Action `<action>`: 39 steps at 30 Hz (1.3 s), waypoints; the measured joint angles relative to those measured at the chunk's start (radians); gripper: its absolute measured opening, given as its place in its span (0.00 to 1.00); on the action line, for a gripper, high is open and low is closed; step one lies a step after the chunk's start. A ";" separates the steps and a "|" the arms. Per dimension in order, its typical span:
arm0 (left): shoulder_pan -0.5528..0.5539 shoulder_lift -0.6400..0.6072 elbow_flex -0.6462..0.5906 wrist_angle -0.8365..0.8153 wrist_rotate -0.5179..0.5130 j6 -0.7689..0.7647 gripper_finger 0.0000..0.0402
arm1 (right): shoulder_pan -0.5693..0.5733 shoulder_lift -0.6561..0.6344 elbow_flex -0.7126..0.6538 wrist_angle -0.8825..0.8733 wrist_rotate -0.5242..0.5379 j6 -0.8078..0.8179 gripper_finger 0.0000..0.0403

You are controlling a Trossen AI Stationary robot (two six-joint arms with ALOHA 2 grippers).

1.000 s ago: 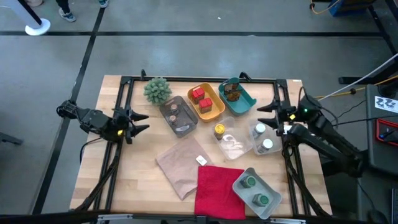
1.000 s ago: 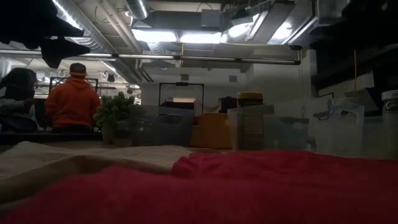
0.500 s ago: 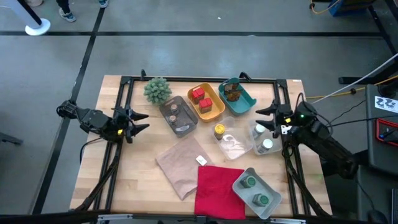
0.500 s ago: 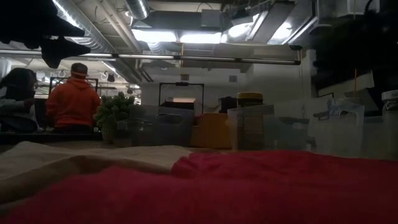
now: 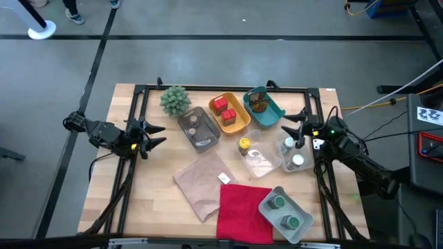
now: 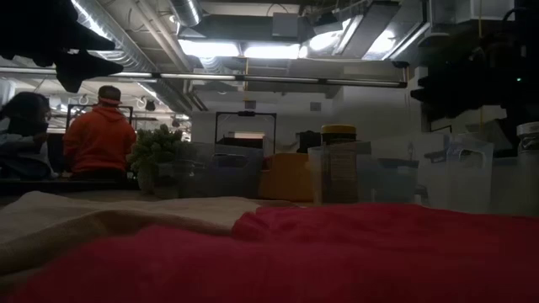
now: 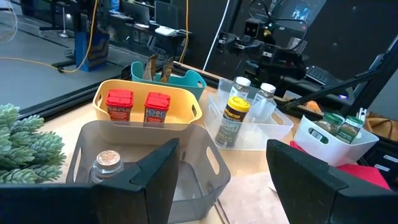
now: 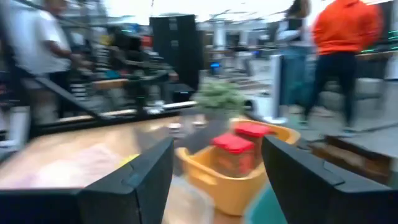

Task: Sort spices by type
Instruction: Return to Home Position

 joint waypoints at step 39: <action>0.000 0.000 -0.074 -0.002 -0.028 0.029 0.56 | 0.204 0.025 -0.003 -0.061 0.486 -0.131 0.60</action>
